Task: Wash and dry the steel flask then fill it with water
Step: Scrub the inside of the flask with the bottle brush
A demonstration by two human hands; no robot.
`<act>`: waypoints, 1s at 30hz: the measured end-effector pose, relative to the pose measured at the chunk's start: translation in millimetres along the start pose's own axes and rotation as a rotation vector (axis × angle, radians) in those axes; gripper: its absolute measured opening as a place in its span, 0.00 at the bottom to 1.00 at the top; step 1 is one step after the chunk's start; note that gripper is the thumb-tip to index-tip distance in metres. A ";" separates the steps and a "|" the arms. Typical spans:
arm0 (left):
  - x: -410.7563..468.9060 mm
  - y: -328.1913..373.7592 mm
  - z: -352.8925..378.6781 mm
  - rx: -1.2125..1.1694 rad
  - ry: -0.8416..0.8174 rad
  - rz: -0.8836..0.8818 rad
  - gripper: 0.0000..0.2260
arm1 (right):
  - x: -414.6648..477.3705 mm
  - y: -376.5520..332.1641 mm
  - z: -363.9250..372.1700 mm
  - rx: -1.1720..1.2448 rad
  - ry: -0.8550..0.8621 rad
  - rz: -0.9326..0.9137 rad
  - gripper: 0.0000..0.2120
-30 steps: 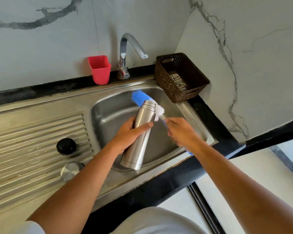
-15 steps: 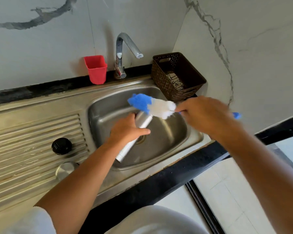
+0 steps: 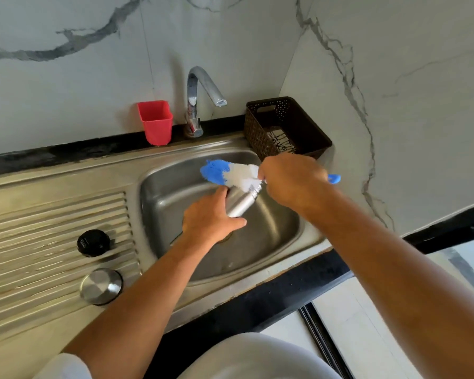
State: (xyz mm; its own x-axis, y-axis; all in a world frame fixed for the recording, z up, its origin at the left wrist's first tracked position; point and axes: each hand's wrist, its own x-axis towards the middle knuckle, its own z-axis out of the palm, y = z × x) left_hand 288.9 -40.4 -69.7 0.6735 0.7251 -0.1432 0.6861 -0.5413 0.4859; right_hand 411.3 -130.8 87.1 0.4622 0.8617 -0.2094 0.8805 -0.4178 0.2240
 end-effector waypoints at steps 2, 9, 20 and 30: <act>-0.1 -13.2 -1.8 -0.028 -0.015 -0.087 0.34 | -8.1 20.4 -7.1 0.006 -0.006 -0.007 0.14; 8.9 10.0 -2.8 -0.376 -0.108 -0.101 0.31 | 7.2 19.3 15.8 0.102 0.134 -0.062 0.14; 3.8 18.1 -6.6 -1.152 -0.376 -0.308 0.19 | 14.2 79.8 68.1 0.540 0.214 -0.085 0.15; 6.2 18.1 1.0 -1.185 -0.423 -0.291 0.21 | 27.0 94.3 87.4 0.648 0.282 -0.144 0.15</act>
State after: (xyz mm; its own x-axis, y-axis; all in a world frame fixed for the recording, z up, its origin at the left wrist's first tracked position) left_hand 305.8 -46.1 -62.6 0.7245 0.4441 -0.5271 0.3072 0.4765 0.8237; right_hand 516.0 -172.0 19.4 0.3690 0.9260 0.0794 0.8568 -0.3058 -0.4151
